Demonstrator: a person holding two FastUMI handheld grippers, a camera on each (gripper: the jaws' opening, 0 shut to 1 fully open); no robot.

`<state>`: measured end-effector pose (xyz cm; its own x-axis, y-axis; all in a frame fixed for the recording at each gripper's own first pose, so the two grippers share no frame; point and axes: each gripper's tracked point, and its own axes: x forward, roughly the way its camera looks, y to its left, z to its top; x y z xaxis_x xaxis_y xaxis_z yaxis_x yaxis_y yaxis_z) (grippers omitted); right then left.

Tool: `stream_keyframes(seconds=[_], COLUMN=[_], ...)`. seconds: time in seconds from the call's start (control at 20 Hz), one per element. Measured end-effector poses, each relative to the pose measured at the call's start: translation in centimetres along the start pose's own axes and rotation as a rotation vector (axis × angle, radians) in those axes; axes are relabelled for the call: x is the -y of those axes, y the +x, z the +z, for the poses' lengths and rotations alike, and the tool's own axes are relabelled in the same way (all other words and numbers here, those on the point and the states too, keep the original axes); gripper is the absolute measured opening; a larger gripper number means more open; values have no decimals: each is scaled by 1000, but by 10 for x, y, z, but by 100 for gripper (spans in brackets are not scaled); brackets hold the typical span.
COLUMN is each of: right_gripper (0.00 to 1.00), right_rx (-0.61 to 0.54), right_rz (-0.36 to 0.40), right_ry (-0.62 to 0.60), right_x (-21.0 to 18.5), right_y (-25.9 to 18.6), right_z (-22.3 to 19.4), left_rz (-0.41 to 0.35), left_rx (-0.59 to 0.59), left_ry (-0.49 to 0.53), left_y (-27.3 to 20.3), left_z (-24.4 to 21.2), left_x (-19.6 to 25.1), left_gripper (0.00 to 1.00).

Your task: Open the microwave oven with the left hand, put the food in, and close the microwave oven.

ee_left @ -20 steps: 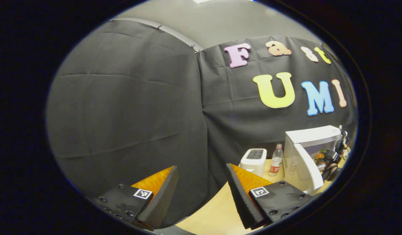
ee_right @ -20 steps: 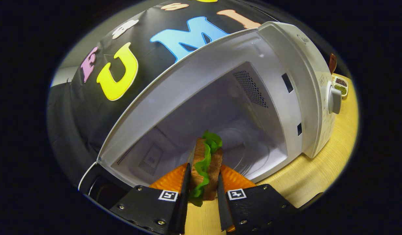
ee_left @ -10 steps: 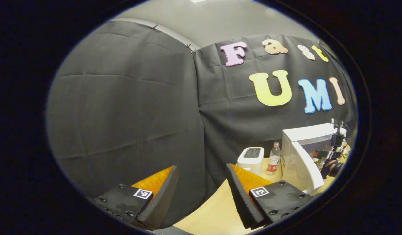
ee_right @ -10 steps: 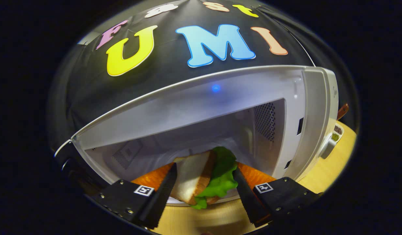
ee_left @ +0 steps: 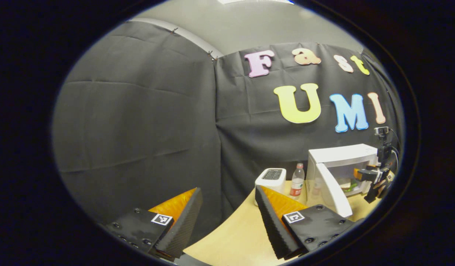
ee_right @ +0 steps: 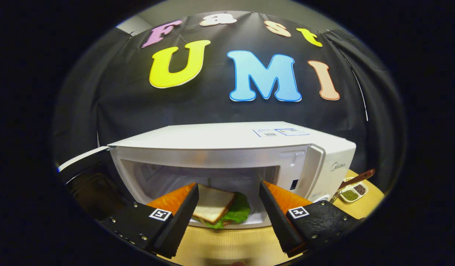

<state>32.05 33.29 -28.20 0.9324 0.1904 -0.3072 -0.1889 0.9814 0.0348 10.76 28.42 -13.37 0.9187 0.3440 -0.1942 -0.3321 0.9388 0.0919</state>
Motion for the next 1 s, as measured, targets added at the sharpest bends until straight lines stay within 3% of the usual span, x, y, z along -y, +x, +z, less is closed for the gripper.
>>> stream_keyframes(seconds=[0.2,0.7,1.0], right_gripper=[99,99,99], right_rx=[67,153,178], right_rz=[61,104,97], right_ry=[-34,-47,-52], right_x=[11,80,142], right_y=[-65,-197,-263], right_z=[27,74,75], left_rz=[-26,-73,-52], left_rx=[14,106,165], left_ry=[-23,-72,-26], left_y=[-11,-67,-92], left_z=[5,46,53], left_x=[29,91,117], left_gripper=[94,94,93])
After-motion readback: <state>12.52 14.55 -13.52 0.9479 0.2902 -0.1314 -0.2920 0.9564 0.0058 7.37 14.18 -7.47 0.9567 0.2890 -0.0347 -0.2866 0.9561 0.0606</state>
